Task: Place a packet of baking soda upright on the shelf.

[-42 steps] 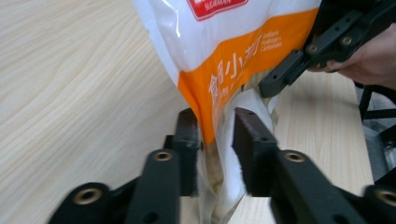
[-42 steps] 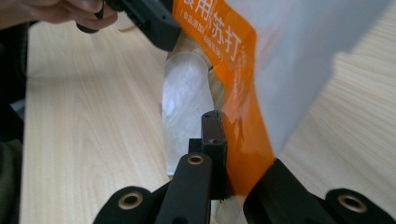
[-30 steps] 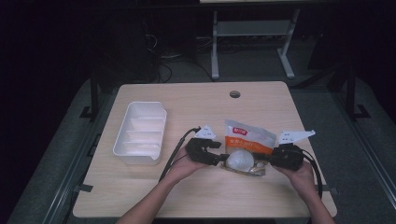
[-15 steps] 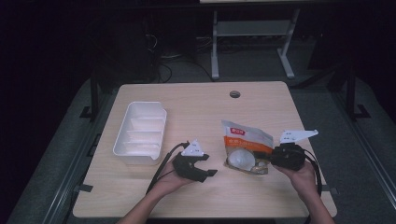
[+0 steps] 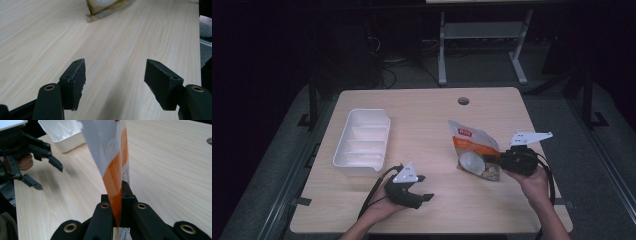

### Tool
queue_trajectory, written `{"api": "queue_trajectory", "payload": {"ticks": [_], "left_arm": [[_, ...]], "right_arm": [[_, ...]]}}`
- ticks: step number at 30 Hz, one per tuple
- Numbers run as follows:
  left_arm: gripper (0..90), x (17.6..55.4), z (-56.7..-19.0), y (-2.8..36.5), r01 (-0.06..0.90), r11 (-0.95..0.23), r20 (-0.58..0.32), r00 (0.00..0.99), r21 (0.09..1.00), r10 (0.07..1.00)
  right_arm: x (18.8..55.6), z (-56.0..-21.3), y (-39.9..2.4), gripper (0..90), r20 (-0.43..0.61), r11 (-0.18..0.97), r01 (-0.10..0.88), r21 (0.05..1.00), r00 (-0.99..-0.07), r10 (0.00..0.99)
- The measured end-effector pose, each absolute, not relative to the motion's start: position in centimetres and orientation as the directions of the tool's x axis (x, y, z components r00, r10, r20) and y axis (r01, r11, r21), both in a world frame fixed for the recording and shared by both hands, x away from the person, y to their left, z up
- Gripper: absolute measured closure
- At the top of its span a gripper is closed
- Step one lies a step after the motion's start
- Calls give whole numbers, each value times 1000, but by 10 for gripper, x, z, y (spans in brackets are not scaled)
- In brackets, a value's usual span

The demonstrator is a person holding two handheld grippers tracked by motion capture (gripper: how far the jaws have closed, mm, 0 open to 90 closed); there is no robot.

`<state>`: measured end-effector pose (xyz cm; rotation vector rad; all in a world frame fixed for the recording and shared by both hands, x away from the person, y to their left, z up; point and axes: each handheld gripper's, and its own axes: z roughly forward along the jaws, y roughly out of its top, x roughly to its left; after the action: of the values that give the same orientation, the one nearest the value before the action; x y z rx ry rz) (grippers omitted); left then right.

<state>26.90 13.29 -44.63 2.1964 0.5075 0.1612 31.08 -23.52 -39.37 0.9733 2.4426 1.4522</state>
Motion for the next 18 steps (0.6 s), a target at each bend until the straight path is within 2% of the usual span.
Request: {"api": "queue_trajectory", "payload": {"ticks": [7, 12, 18], "left_arm": [[312, 261, -452, 149, 317, -538, -67, 899, 781, 432], [311, 261, -453, 152, 348, -497, -111, 888, 795, 445], [300, 260, -452, 154, 341, -490, -101, 887, 802, 451]], "right_arm": [[316, -381, -231, 899, 180, 335, 454, 826, -775, 606], [320, -374, -227, 899, 178, 330, 452, 829, -772, 610], [326, -369, -222, 899, 177, 322, 447, 834, -771, 611]]}}
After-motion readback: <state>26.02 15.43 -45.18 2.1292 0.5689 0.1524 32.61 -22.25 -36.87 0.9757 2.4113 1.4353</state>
